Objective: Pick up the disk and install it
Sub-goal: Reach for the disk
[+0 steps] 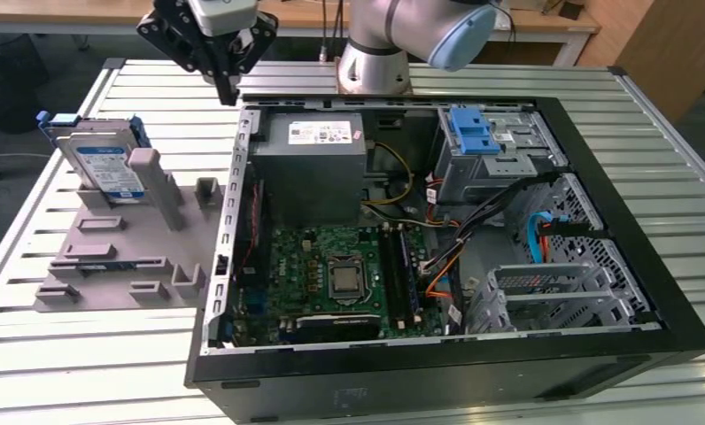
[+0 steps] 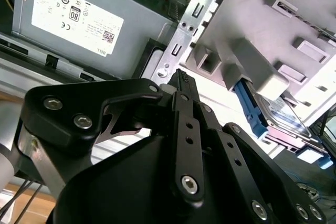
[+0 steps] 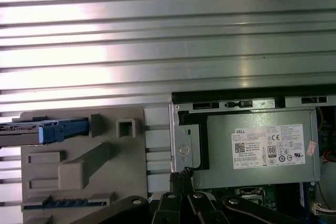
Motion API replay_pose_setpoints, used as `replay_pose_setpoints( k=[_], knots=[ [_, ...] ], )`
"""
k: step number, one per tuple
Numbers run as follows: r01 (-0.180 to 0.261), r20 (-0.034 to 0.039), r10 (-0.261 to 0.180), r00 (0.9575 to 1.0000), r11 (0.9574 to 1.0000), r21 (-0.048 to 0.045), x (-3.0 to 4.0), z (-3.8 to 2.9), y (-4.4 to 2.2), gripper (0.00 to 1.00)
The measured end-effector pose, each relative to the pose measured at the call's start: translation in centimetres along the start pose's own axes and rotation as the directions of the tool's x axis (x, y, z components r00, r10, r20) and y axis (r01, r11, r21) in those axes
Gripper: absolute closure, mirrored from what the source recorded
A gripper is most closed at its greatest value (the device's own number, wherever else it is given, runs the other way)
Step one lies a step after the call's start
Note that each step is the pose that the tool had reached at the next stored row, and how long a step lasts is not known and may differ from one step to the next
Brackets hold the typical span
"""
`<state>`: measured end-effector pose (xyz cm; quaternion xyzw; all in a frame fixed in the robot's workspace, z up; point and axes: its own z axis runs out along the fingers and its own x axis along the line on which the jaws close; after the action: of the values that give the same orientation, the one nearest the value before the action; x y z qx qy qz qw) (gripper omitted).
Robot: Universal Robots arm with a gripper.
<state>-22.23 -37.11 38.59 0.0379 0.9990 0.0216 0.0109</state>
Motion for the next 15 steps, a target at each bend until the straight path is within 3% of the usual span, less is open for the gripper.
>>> replay_pose_setpoints(
  k=[15],
  knots=[
    [0.000, -0.0022, 0.000, 1.0000, 1.0000, 0.0002, 1.54, 0.15, 0.53, 0.89]
  ],
)
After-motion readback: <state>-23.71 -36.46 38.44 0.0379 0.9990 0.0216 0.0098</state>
